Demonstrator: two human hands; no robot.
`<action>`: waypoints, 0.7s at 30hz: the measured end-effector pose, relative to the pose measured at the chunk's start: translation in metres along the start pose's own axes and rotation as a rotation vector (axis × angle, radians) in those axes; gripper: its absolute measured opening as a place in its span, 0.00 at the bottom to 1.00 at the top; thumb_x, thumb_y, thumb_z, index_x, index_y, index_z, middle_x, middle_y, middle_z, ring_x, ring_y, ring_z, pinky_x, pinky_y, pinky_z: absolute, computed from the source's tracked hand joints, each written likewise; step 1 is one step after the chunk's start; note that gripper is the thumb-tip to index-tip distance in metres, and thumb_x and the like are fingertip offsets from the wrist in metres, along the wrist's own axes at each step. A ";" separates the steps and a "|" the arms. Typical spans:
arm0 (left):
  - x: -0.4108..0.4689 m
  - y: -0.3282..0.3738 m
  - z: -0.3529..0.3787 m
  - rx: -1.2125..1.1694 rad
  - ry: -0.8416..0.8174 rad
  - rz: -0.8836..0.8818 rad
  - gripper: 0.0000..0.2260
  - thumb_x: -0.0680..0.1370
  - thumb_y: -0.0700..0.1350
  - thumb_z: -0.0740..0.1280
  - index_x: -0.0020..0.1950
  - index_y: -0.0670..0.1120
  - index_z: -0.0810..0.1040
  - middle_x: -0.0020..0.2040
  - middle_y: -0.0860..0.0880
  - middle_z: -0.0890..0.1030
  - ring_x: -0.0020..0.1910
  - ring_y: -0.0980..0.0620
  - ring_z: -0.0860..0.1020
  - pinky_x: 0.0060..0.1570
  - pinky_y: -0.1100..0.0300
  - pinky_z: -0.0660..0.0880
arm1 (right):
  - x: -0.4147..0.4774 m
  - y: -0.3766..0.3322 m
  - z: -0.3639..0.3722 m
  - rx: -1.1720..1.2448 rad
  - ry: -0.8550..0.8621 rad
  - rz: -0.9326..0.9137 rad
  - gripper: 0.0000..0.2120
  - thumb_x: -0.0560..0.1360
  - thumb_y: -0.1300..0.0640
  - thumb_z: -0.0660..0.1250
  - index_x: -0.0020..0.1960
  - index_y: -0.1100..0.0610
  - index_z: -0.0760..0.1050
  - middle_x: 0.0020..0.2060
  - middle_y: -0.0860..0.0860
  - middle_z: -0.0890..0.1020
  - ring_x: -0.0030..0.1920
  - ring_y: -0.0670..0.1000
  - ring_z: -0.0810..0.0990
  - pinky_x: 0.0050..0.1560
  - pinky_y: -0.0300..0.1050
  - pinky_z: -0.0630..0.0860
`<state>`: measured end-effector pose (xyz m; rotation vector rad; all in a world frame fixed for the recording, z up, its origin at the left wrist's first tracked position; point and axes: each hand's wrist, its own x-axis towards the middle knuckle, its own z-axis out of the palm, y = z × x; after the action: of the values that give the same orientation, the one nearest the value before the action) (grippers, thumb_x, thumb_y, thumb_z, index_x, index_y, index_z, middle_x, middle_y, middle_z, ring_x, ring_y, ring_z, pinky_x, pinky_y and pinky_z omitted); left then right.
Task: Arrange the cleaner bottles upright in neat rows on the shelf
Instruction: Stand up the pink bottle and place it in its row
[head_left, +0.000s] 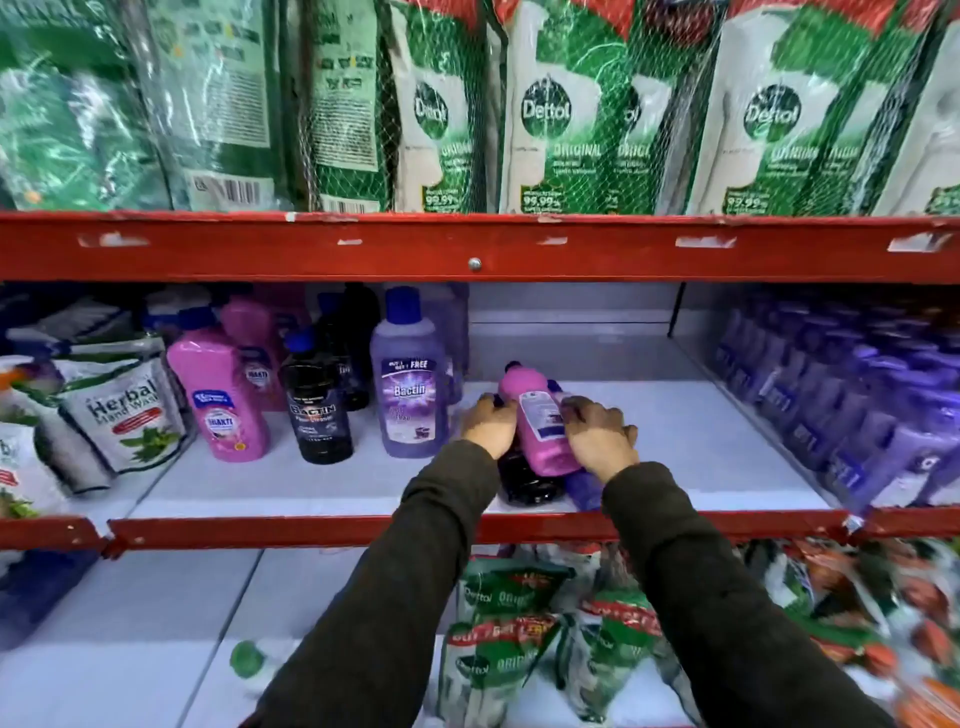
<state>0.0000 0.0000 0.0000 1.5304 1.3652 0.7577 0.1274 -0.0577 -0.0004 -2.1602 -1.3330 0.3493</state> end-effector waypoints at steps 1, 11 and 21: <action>0.003 0.003 0.001 -0.032 -0.003 -0.006 0.18 0.81 0.48 0.62 0.66 0.38 0.76 0.67 0.36 0.78 0.64 0.38 0.78 0.66 0.49 0.74 | 0.004 0.000 0.000 0.015 -0.013 0.010 0.18 0.82 0.51 0.55 0.69 0.48 0.74 0.67 0.58 0.78 0.69 0.61 0.70 0.68 0.54 0.62; 0.000 0.005 0.009 -0.423 0.025 0.006 0.18 0.78 0.34 0.67 0.68 0.36 0.74 0.66 0.37 0.79 0.58 0.44 0.79 0.66 0.46 0.74 | 0.015 0.003 0.000 0.679 -0.016 0.089 0.14 0.77 0.62 0.68 0.63 0.62 0.78 0.59 0.60 0.83 0.53 0.60 0.84 0.58 0.53 0.81; -0.041 -0.019 -0.051 -0.597 0.007 0.220 0.19 0.76 0.33 0.69 0.67 0.40 0.75 0.64 0.39 0.80 0.62 0.45 0.80 0.63 0.48 0.77 | -0.037 -0.035 0.006 1.066 0.003 0.000 0.23 0.72 0.71 0.71 0.67 0.64 0.74 0.60 0.61 0.82 0.60 0.62 0.82 0.61 0.59 0.79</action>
<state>-0.0610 -0.0290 0.0075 1.2007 0.8651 1.1836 0.0814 -0.0761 0.0127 -1.2483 -0.8211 0.8262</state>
